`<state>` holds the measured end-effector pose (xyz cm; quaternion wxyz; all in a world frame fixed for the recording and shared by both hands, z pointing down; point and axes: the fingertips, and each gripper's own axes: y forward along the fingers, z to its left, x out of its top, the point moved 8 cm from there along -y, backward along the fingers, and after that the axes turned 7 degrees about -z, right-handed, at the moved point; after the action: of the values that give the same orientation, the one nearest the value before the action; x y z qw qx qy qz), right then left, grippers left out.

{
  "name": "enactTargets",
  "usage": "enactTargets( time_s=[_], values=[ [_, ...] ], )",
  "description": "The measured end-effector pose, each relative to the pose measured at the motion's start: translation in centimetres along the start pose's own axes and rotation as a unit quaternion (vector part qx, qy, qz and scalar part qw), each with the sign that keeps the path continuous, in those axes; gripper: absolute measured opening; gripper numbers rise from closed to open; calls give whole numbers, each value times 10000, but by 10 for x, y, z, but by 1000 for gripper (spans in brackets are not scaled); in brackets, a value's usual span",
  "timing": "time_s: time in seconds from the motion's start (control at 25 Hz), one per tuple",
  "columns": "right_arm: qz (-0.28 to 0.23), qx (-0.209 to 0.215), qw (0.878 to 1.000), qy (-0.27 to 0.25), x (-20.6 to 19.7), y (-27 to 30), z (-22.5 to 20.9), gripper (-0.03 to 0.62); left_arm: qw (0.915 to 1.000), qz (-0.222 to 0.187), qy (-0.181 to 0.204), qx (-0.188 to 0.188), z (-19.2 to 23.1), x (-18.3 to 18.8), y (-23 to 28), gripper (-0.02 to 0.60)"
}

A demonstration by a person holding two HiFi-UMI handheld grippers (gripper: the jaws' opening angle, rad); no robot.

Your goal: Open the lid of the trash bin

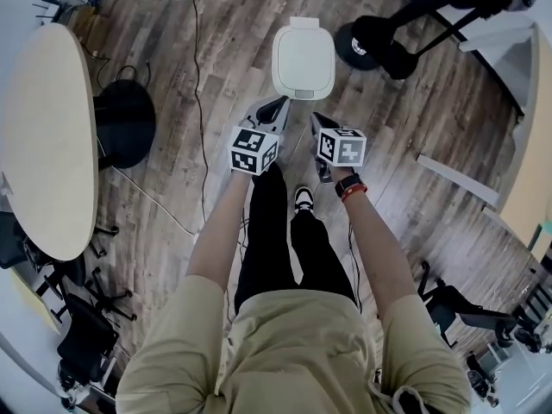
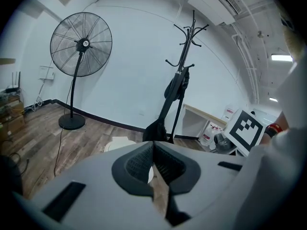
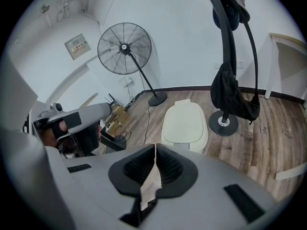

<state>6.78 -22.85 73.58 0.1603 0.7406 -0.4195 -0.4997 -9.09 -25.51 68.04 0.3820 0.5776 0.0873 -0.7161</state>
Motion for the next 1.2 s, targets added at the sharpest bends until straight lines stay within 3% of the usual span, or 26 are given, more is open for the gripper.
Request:
enactTargets(
  time_s=[0.16, 0.56, 0.68, 1.2],
  values=[
    [106, -79, 9998, 115, -10, 22, -10, 29, 9996, 136, 234, -40, 15, -13, 15, 25],
    [348, -285, 9989, 97, -33, 72, -38, 15, 9994, 320, 55, -98, 49, -50, 47, 24],
    [439, -347, 9984, 75, -41, 82, -48, 15, 9990, 339, 62, -287, 54, -60, 56, 25],
    [185, 8, 9989, -437, -56, 142, -78, 15, 9985, 318, 164, -408, 87, -90, 93, 24]
  ],
)
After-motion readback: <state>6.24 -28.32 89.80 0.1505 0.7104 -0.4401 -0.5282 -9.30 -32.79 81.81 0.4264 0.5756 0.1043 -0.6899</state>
